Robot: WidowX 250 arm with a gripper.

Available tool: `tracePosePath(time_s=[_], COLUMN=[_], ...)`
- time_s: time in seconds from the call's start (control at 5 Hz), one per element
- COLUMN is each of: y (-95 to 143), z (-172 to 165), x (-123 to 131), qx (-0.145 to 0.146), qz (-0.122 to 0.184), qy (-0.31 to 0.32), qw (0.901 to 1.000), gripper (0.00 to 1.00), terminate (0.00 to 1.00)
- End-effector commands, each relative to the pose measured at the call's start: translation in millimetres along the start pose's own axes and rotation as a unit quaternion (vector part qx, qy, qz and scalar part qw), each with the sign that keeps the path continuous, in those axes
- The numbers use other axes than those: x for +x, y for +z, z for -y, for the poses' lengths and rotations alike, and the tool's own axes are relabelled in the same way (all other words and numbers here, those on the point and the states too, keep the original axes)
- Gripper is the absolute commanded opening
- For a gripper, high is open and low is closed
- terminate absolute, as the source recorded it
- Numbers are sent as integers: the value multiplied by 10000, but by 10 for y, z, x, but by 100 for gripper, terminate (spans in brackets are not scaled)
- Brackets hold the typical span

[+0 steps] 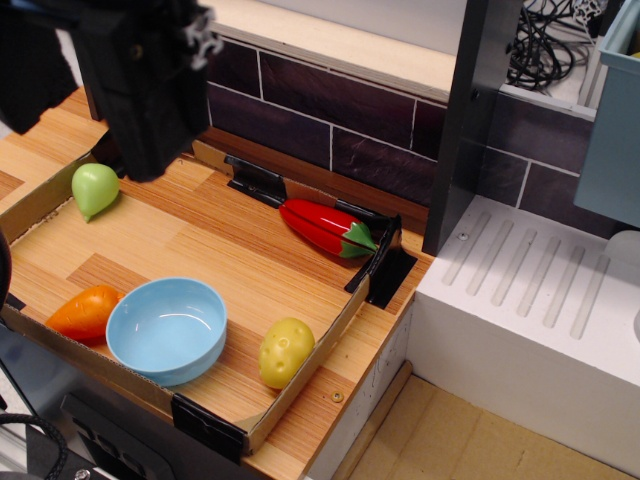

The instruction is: Put pear in bowl

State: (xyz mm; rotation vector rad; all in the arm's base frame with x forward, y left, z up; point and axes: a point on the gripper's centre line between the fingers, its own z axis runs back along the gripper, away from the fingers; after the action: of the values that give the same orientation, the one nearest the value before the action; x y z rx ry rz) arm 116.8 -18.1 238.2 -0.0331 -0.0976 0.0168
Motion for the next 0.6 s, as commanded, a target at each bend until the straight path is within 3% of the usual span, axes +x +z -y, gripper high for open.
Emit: tracePosePath(time_s=[0.0, 0.4], y=[0, -247], z=[0, -211], x=[0, 687], qx=[0, 94], qz=[0, -159], qy=[0, 1156], qw=[10000, 9931], gripper=[100, 100], terminate=[0, 0])
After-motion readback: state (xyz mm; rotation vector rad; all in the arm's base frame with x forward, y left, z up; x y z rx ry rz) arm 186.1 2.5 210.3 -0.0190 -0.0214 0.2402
